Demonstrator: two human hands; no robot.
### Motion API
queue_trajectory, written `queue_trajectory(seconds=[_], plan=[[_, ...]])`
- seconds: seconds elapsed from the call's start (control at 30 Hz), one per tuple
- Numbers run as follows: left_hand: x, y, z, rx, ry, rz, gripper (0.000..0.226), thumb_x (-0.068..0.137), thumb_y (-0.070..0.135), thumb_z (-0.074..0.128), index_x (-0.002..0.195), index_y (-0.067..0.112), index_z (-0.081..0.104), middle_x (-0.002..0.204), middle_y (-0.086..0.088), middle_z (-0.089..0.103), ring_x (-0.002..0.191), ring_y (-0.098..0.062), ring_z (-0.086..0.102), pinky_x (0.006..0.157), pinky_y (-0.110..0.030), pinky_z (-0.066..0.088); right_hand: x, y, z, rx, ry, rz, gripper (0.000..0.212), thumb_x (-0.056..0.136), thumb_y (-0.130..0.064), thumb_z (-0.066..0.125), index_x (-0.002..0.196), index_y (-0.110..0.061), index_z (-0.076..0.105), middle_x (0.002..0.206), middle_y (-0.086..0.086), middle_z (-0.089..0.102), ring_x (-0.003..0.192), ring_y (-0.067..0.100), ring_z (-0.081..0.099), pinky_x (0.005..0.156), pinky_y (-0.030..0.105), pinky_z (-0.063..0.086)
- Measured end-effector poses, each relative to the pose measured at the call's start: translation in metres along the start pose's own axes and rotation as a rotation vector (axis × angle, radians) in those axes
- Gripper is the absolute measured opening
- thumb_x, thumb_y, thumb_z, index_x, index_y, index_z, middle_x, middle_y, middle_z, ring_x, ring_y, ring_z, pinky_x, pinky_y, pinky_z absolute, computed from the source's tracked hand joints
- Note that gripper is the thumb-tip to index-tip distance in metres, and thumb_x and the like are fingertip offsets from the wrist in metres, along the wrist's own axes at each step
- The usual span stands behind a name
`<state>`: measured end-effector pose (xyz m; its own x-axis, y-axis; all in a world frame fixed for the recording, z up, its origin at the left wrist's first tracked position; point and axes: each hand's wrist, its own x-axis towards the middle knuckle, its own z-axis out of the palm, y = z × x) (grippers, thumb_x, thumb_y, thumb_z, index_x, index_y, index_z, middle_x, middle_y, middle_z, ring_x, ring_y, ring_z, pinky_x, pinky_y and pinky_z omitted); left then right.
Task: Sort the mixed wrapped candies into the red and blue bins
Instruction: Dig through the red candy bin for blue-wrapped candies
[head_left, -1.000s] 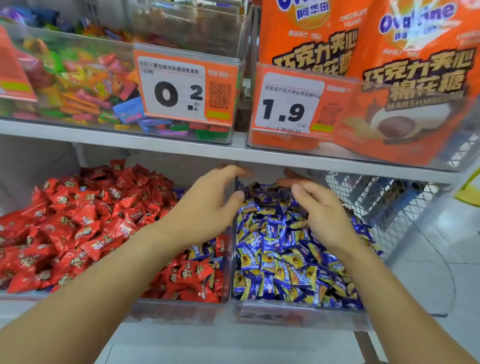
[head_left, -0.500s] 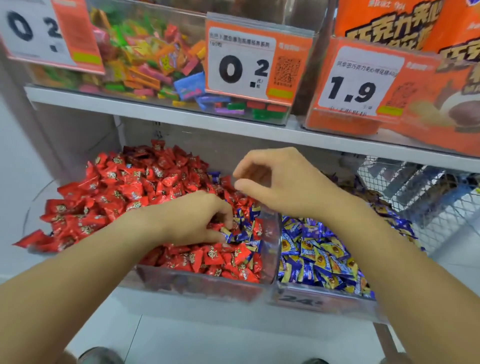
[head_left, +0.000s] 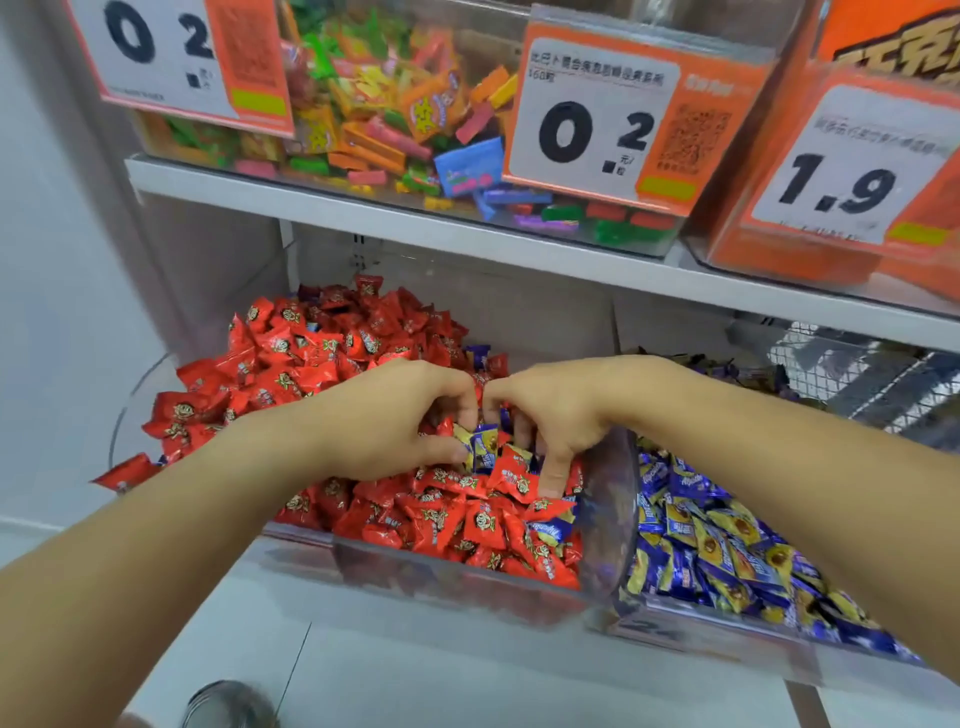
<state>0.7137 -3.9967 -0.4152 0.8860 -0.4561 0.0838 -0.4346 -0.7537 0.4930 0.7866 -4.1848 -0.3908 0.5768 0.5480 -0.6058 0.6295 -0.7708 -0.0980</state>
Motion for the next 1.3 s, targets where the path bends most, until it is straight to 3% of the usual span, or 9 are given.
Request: queue_trajectory(seconds=[0.1,0.33,0.47,0.6,0.67,0.8,0.93,1.1,1.3], plan=[[0.001,-0.001,0.001,-0.014,-0.003,-0.02,0.019,0.083,0.036,0.076,0.094,0.031,0.063,0.089,0.011,0.065,0.081,-0.005,0.056,0.074,-0.022,0.045,0.001,0.002,0.006,0.049,0.031,-0.016,0.044,0.072,-0.016,0.088,0.103,-0.018,0.056,0.092,0.0,0.074,0.049,0.005,0.064,0.05,0.021,0.049],[0.003,0.004,0.004,-0.136,0.13,-0.085,0.017,0.083,0.035,0.075,0.088,0.026,0.061,0.08,0.008,0.064,0.074,-0.003,0.059,0.071,-0.025,0.051,-0.008,0.004,-0.002,0.07,0.24,-0.035,0.015,0.089,-0.014,0.065,0.1,-0.021,0.071,0.089,-0.006,0.074,0.074,0.008,0.066,0.065,0.019,0.049],[0.004,0.003,0.002,-0.283,0.283,-0.185,0.019,0.082,0.031,0.077,0.084,0.022,0.06,0.078,0.004,0.068,0.071,-0.009,0.065,0.071,-0.031,0.055,-0.015,0.004,-0.008,0.235,0.308,0.028,0.029,0.093,-0.005,0.044,0.098,-0.019,0.07,0.075,-0.004,0.066,0.063,0.018,0.07,0.062,0.032,0.054],[0.006,0.002,-0.001,-0.469,0.3,-0.247,0.015,0.091,0.016,0.067,0.103,0.016,0.058,0.076,-0.005,0.074,0.066,-0.017,0.071,0.073,-0.041,0.059,-0.009,0.0,-0.008,0.273,0.335,0.002,0.024,0.095,-0.005,0.047,0.102,-0.013,0.069,0.076,-0.002,0.064,0.061,0.005,0.056,0.055,0.019,0.041],[0.007,0.002,-0.001,-0.431,0.266,-0.277,0.011,0.096,0.016,0.057,0.107,0.015,0.059,0.077,-0.007,0.072,0.063,-0.016,0.068,0.071,-0.039,0.057,-0.004,-0.006,-0.004,0.276,0.31,-0.034,0.018,0.097,-0.021,0.058,0.102,-0.007,0.066,0.075,0.002,0.062,0.055,-0.001,0.047,0.051,0.015,0.035],[0.011,0.005,0.003,-0.359,0.205,-0.346,0.016,0.098,0.021,0.05,0.092,0.01,0.059,0.072,-0.012,0.062,0.058,-0.017,0.052,0.059,-0.043,0.047,0.009,-0.012,0.008,0.141,0.154,-0.02,0.054,0.079,-0.053,0.077,0.12,-0.022,0.06,0.083,-0.013,0.051,0.072,0.005,0.05,0.063,0.022,0.038],[0.013,0.007,0.006,-0.251,0.181,-0.356,0.029,0.096,0.035,0.057,0.085,0.009,0.057,0.058,0.003,0.05,0.047,-0.01,0.04,0.05,-0.029,0.033,0.013,-0.007,0.013,0.129,0.178,-0.011,0.041,0.08,-0.05,0.077,0.107,-0.021,0.064,0.093,-0.005,0.06,0.087,0.017,0.057,0.068,0.029,0.042],[0.013,0.008,0.006,-0.136,0.124,-0.313,0.029,0.094,0.038,0.06,0.075,0.017,0.055,0.057,0.006,0.048,0.045,-0.004,0.042,0.047,-0.021,0.032,0.007,-0.003,0.011,0.062,0.22,-0.009,0.033,0.08,-0.049,0.078,0.092,-0.02,0.065,0.088,-0.002,0.061,0.079,0.017,0.055,0.062,0.029,0.041],[0.014,0.01,0.003,-0.269,0.238,-0.371,0.042,0.095,0.047,0.055,0.085,0.005,0.056,0.067,-0.006,0.059,0.055,-0.015,0.048,0.057,-0.035,0.042,-0.027,-0.002,-0.009,0.227,0.517,-0.034,0.038,0.071,-0.057,0.08,0.073,-0.024,0.061,0.074,-0.008,0.059,0.069,0.013,0.053,0.059,0.031,0.038]])
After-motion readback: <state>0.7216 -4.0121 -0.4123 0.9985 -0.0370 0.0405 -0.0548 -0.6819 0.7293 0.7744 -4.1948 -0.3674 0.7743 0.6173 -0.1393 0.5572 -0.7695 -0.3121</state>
